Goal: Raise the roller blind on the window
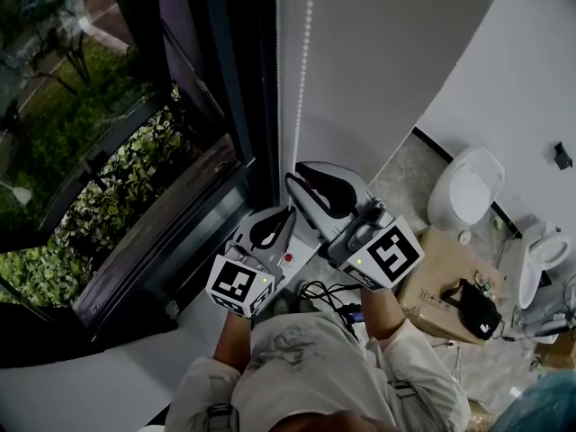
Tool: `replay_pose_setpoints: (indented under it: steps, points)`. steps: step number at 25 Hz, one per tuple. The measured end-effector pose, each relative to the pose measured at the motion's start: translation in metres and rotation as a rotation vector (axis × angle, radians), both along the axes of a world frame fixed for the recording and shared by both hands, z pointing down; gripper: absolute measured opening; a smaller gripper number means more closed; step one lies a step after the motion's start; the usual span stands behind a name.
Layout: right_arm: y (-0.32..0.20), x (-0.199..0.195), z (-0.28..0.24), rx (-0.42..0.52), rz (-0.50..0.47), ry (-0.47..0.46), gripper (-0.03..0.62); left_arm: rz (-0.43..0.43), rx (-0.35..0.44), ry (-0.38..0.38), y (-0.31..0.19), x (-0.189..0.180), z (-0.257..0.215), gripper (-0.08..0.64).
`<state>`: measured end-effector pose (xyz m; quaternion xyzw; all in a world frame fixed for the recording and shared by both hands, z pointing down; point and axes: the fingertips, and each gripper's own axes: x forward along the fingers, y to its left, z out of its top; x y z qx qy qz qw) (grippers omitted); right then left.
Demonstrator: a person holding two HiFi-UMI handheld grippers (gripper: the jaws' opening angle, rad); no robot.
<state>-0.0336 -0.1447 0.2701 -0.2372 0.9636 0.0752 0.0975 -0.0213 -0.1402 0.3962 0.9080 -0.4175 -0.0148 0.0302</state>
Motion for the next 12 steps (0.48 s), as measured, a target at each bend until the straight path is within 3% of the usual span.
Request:
replay_pose_setpoints:
  steps: [6,12]
  points:
    - [-0.0029,-0.0051,-0.0016,0.005,0.004,0.011,0.016,0.000,0.001,0.008,-0.0012,0.0003,0.0005,0.011]
    - [-0.0021,-0.0035,0.0023,0.007,0.015,-0.022,0.011,0.003,0.009,0.009,0.0012,-0.0012,0.0030,0.011]
